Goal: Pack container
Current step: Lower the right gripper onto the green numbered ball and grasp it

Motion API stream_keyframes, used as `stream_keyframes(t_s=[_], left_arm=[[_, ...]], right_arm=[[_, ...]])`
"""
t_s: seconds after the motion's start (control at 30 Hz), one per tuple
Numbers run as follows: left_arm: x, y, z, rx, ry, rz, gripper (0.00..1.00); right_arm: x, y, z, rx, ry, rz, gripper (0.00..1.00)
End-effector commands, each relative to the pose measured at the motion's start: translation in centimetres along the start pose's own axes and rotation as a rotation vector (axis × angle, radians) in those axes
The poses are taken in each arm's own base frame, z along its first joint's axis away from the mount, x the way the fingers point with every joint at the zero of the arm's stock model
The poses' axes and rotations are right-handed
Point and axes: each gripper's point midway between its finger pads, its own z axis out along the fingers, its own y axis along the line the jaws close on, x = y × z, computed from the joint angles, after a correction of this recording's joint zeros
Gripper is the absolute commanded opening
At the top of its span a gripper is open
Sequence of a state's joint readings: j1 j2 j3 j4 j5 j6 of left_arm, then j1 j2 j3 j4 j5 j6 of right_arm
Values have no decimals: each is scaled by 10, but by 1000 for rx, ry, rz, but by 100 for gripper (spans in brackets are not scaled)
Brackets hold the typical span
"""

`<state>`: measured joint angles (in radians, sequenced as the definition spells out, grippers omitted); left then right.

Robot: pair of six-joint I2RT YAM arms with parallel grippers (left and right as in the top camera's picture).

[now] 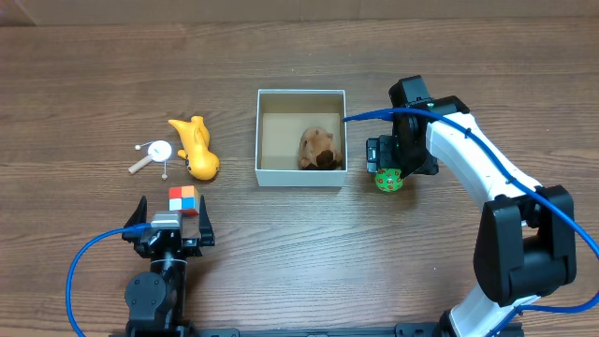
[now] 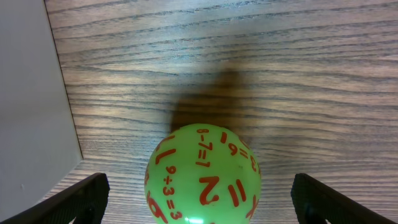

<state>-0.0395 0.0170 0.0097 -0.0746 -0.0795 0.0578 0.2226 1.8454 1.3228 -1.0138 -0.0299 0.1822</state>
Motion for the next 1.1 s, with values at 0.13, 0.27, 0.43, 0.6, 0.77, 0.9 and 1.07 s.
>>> stream_keyframes(t_s=[0.13, 0.27, 0.43, 0.6, 0.77, 0.9, 1.07], left_arm=[[0, -1, 0, 3, -7, -13, 100], [0, -1, 0, 3, -7, -13, 100], [0, -1, 0, 3, -7, -13, 100], [0, -1, 0, 3, -7, -13, 100], [0, -1, 0, 3, -7, -13, 100], [0, -1, 0, 3, -7, -13, 100], [0, -1, 0, 3, -7, -13, 100]], right_arm=[[5, 0, -5, -8, 9, -5, 95], [5, 0, -5, -8, 11, -5, 93], [11, -2, -5, 0, 36, -5, 93], [10, -1, -5, -2, 32, -8, 93], [13, -2, -2, 0, 39, -7, 93], [20, -5, 15, 0, 38, -7, 93], [19, -5, 24, -5, 19, -8, 79]])
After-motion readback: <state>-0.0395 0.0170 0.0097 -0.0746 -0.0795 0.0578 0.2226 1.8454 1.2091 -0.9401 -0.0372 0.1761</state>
